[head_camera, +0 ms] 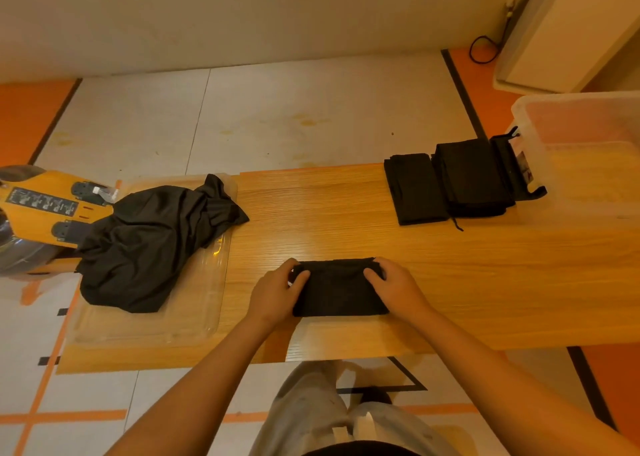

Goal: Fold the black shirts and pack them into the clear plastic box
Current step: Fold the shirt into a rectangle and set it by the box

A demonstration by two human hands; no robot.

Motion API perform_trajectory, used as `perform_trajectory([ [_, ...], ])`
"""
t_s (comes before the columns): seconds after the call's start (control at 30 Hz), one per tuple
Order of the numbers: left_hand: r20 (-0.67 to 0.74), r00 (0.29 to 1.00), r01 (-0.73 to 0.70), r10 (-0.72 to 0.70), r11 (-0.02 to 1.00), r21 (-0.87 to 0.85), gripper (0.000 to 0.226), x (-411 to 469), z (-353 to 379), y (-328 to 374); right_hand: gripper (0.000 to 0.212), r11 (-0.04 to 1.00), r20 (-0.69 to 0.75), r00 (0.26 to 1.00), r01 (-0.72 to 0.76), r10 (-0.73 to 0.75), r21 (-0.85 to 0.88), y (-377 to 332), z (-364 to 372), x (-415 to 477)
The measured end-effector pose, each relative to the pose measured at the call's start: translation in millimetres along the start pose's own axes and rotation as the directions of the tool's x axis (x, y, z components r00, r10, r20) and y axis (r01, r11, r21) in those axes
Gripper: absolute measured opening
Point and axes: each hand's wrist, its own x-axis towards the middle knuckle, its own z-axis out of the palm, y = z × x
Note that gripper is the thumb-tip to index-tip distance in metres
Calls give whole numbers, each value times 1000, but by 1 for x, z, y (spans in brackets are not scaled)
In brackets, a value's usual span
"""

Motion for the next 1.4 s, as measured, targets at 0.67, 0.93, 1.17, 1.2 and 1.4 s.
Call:
perform_trajectory([
  [0.67, -126, 955, -173, 268, 851, 496, 32, 21, 19, -4, 20, 868, -386, 908, -53, -164, -493, 0, 27, 12],
  [0.93, 210, 709, -615, 673, 445, 651, 43, 32, 22, -1, 35, 622, -114, 923, 153, -367, -768, -15, 24, 23],
  [1.17, 32, 923, -344, 384, 784, 517, 32, 12, 50, 10, 34, 718, -176, 919, 145, -353, -680, -6, 54, 12],
  [1.2, 17, 939, -303, 343, 804, 512, 24, 8, 55, 10, 29, 718, -180, 918, 143, -354, -681, -5, 59, 8],
  [1.4, -6, 974, -200, 227, 869, 452, 42, 0, 66, 17, 36, 706, -224, 873, 173, -432, -687, 1, 79, 7],
])
